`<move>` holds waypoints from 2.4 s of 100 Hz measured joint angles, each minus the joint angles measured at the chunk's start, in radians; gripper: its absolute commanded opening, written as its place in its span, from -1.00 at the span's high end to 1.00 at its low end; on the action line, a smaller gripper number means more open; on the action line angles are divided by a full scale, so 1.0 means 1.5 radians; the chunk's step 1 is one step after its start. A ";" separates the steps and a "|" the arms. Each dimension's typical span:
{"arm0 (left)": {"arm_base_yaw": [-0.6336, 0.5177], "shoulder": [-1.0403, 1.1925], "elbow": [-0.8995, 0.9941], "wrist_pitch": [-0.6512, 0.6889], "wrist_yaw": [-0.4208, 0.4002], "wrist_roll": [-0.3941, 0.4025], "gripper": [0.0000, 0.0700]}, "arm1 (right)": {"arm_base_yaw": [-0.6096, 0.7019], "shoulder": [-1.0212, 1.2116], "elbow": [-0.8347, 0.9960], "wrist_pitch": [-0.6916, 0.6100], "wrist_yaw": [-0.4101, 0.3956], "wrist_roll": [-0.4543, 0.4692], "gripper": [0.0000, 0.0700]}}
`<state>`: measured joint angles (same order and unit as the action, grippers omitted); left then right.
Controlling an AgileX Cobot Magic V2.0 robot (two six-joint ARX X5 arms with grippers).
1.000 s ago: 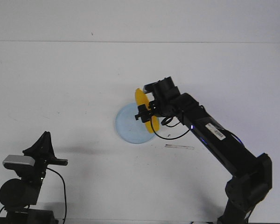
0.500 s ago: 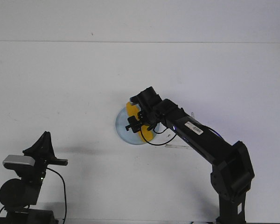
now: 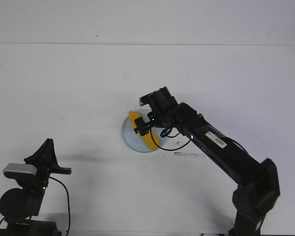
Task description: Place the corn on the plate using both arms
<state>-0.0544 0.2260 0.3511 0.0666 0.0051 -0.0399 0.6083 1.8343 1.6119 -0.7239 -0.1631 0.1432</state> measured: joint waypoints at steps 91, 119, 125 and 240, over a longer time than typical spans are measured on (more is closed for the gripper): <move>0.000 0.000 0.000 0.000 0.000 0.000 1.00 | -0.361 -0.540 -0.519 0.334 0.134 -0.097 1.00; 0.000 0.000 0.000 0.000 0.000 0.000 1.00 | -0.458 -0.747 -0.679 0.340 0.132 -0.098 0.99; 0.000 0.000 0.000 0.000 0.000 0.000 1.00 | -0.457 -0.801 -0.709 0.354 0.129 -0.097 0.99; 0.000 0.000 0.000 -0.001 0.000 0.000 1.00 | -0.435 -1.111 -0.777 0.327 0.125 -0.079 0.99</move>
<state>-0.0547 0.2260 0.3511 0.0654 0.0051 -0.0399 -0.0444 0.1684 0.4461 -0.2340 0.0242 0.0242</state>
